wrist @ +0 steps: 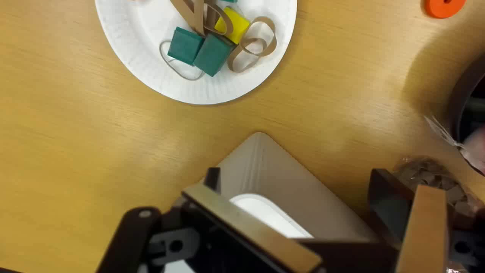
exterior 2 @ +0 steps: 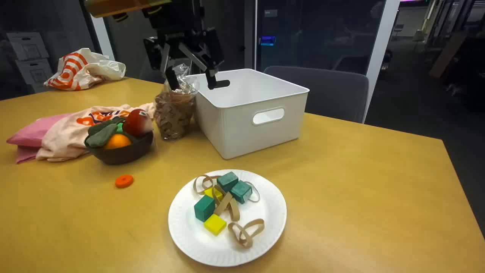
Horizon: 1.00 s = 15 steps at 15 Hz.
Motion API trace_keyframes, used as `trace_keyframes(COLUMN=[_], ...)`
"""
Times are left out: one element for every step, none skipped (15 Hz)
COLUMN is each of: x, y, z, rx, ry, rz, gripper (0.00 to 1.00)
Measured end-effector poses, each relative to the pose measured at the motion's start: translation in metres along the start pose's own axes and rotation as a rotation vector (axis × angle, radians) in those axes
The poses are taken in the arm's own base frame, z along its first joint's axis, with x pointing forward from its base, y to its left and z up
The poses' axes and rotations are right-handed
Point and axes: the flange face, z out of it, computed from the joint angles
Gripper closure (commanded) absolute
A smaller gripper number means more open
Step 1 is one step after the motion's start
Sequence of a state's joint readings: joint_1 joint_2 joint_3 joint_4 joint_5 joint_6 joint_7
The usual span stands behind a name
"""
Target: Pick up the cloths on the table and hang them around the white basket
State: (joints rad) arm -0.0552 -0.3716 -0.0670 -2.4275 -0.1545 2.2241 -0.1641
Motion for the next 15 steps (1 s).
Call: trace_keyframes(x=[0.001, 0.002, 0.003, 0.003, 0.003, 0.003, 0.003, 0.003, 0.003, 0.003, 0.005, 0.006, 0.005, 0.004, 0.001], y=[0.000, 0.001, 0.002, 0.002, 0.002, 0.002, 0.002, 0.001, -0.001, -0.009, -0.023, -0.040, -0.061, -0.084, -0.110], z=[-0.002, -0.004, -0.006, -0.007, -0.007, -0.007, -0.007, -0.005, -0.004, -0.004, -0.006, -0.011, -0.017, -0.024, -0.033], rx=[-0.001, -0.002, -0.003, -0.004, -0.004, -0.004, -0.004, -0.003, -0.002, 0.004, 0.014, 0.024, 0.030, 0.038, 0.045], ry=[0.004, 0.009, 0.013, 0.015, 0.014, 0.014, 0.014, 0.011, 0.009, 0.011, 0.017, 0.029, 0.041, 0.052, 0.064], rz=[0.000, 0.001, 0.002, 0.002, 0.002, 0.002, 0.002, 0.002, -0.010, -0.041, -0.090, -0.140, -0.190, -0.244, -0.297], gripper=[0.00, 0.00, 0.00, 0.00, 0.00, 0.00, 0.00, 0.00, 0.00, 0.00, 0.00, 0.00, 0.00, 0.00, 0.00])
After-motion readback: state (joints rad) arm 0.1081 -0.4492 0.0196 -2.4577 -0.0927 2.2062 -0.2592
